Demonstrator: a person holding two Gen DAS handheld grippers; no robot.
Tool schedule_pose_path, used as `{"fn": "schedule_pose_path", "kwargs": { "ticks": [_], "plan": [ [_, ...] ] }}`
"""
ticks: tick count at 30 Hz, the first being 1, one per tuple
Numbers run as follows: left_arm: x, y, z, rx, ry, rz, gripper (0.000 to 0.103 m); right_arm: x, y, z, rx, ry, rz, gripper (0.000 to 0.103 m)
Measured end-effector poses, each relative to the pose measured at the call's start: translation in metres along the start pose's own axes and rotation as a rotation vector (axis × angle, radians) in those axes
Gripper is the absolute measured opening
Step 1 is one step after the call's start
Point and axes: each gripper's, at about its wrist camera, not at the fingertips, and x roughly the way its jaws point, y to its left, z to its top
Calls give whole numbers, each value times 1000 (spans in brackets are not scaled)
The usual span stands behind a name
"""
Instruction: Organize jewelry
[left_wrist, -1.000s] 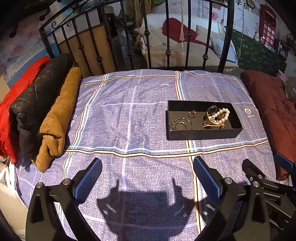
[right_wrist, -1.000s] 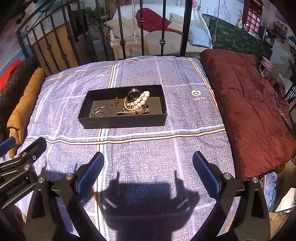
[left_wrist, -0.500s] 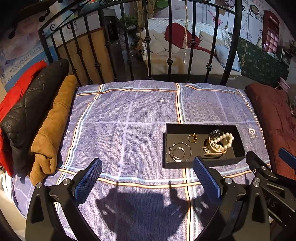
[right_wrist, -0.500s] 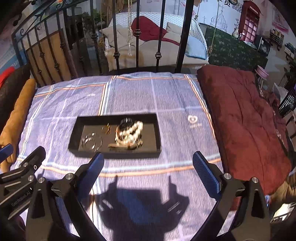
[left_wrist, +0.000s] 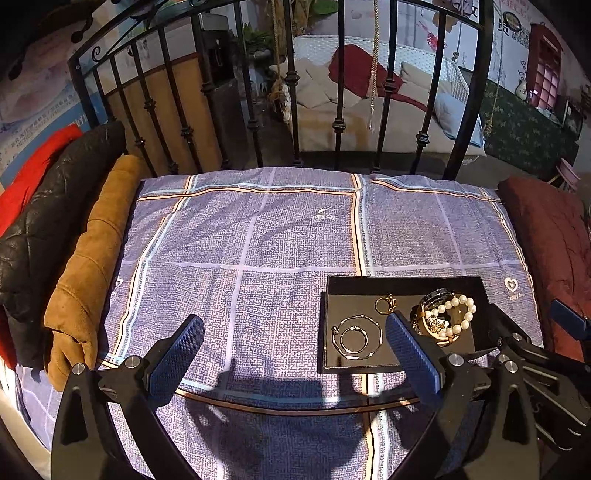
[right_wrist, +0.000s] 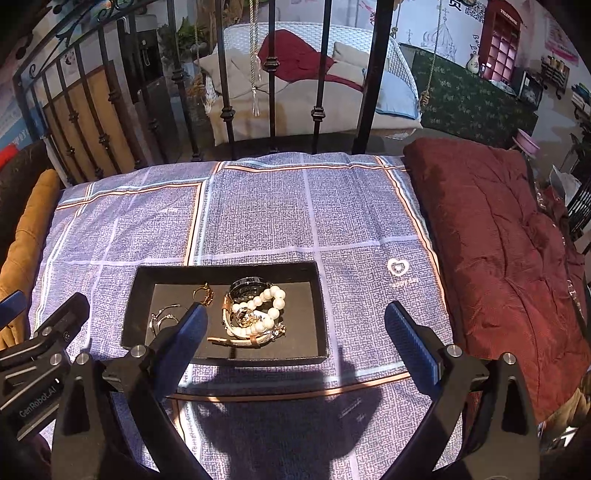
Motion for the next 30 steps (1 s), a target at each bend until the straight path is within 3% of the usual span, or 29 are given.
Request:
{"fn": "schedule_pose_path", "kwargs": {
  "ticks": [30],
  "plan": [
    [-2, -1, 1, 6, -4, 0, 97, 1, -1, 2, 2, -2, -1, 95]
  ]
}}
